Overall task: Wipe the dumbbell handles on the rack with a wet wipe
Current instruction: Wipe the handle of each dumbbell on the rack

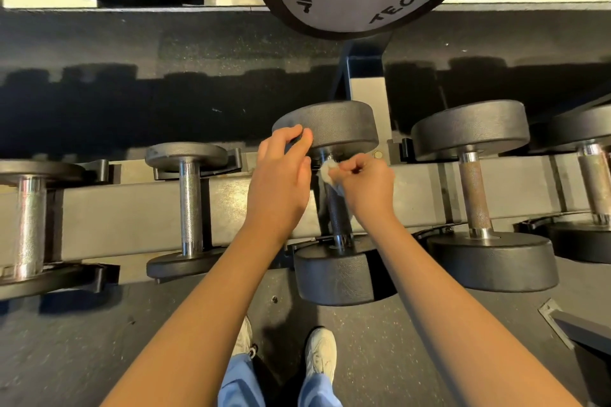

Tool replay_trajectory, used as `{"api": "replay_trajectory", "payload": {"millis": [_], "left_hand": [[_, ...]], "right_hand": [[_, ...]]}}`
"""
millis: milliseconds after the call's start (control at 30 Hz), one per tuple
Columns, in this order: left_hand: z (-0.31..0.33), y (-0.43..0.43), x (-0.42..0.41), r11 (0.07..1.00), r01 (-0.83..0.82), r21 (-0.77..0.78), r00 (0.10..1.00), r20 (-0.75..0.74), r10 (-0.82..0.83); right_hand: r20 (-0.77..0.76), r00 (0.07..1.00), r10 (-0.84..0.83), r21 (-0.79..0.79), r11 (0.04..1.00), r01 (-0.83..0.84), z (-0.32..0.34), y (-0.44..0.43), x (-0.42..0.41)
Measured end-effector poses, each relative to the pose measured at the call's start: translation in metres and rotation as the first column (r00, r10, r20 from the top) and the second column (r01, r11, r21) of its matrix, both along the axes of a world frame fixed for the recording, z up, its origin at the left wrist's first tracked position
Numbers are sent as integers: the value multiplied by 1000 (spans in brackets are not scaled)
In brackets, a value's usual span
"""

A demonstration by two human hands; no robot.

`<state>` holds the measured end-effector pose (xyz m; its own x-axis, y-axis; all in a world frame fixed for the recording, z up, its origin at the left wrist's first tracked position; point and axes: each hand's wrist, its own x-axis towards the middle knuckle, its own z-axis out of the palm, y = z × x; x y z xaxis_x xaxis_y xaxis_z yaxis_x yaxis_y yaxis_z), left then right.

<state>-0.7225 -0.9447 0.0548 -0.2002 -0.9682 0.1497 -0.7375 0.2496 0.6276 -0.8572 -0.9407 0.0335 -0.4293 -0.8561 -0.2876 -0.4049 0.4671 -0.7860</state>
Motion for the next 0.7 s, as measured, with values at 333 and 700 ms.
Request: {"api": "replay_trajectory", "payload": {"millis": [333,700], "left_hand": [[-5,-1,1,999,-11,-41,1000,3,11],[11,0,7,987,62,150,998,2,-63]], "right_hand": [[-218,964,154,77,987,-140,-6,18,1],[-121,981,150,221,968,-120,10,57,-7]]}}
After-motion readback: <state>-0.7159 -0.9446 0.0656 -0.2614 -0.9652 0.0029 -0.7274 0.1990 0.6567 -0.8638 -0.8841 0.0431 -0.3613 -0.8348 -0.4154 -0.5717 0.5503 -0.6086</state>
